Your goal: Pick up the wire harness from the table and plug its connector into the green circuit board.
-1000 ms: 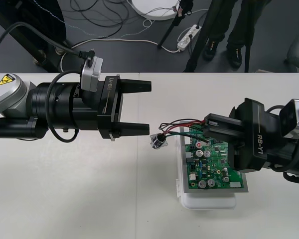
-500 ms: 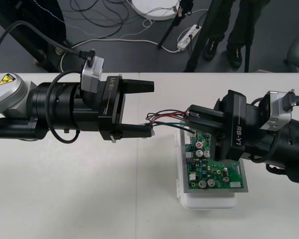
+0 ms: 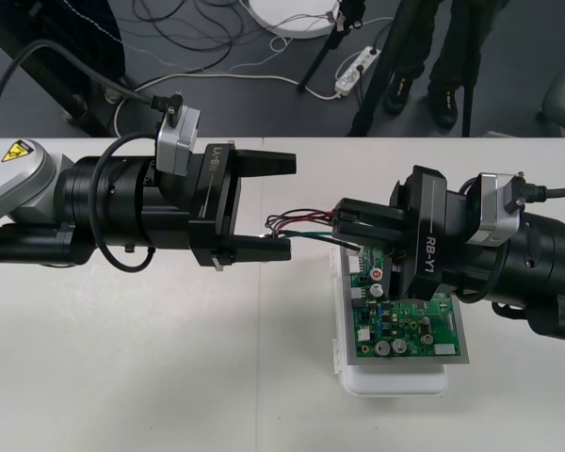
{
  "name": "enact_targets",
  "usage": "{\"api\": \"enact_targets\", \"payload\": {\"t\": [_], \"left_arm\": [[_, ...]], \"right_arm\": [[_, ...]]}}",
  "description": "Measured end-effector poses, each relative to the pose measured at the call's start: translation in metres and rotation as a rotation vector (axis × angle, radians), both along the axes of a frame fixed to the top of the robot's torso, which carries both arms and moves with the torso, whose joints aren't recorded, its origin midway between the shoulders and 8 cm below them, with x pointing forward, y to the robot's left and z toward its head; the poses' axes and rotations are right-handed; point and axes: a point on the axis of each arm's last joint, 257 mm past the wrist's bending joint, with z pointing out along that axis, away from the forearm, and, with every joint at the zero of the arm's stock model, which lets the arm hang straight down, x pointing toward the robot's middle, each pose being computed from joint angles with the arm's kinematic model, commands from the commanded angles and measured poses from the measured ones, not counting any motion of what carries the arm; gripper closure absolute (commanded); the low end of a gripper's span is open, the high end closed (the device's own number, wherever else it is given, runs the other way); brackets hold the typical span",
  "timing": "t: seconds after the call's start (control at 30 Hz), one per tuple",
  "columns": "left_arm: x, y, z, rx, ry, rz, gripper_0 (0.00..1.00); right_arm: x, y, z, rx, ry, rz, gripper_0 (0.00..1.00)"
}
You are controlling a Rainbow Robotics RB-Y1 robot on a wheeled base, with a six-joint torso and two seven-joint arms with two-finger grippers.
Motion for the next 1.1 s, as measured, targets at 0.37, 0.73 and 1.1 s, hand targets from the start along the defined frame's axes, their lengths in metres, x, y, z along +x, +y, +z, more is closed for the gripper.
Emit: {"api": "enact_targets", "payload": {"t": [0.37, 0.73, 1.1], "left_arm": [[-0.004, -0.002, 0.002, -0.003, -0.005, -0.009, 0.00], [-0.009, -0.004, 0.005, -0.009, -0.011, -0.021, 0.00], [-0.010, -0.011, 0.016, -0.022, -0.036, -0.038, 0.00]], "right_arm": [[0.003, 0.001, 0.002, -0.002, -0.010, -0.009, 1.00], [0.009, 0.005, 0.007, 0.028, -0.003, -0.030, 1.00], [0.014, 0.013, 0.001, 0.018, 0.006, -0.057, 1.00]]}}
